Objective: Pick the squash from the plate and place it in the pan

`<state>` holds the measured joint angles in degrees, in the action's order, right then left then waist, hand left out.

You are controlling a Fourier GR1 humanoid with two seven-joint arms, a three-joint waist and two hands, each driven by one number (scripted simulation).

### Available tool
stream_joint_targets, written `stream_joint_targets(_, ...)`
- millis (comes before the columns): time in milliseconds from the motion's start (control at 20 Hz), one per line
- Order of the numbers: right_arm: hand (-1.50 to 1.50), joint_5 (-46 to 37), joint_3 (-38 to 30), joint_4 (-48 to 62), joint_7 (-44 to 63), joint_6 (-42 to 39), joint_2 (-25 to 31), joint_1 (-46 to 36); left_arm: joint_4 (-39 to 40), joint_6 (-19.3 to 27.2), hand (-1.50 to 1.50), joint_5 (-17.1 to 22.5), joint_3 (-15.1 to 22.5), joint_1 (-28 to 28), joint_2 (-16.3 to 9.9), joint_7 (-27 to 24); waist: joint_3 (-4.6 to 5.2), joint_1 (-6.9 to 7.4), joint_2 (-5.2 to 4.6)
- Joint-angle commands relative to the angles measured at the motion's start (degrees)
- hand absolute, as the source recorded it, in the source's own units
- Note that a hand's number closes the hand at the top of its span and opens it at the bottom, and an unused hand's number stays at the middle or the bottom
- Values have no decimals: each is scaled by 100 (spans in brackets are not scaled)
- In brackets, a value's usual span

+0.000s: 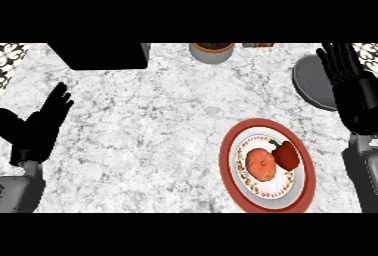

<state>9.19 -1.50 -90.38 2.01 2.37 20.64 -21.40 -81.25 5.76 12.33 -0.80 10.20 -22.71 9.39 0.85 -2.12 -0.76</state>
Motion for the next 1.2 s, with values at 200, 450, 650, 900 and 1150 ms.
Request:
stream_joint_targets(200,150,-807,2088,-270,-766,-1937,326,-476,-170,-493,0,383,668,242,761,125,-66,486,35)
stream_joint_targets(450,-150,-2812,2466,-132,-2719,-1022,808,-221,-277,-607,0,539,1050,-235,1298,-40,-101,381,29)
stream_joint_targets(650,-150,-2880,2368,421,-4387,-585,659,88,-590,-424,0,424,1193,-471,1403,107,-96,307,63)
stream_joint_targets(900,-150,-4667,3372,118,-3181,-892,1510,-124,-717,-477,0,445,1228,-574,1328,264,-74,273,123)
stream_joint_targets(1150,-150,-6402,4026,-404,-1873,-1390,2289,-501,-658,-497,0,448,1129,-661,1234,224,-50,191,197)
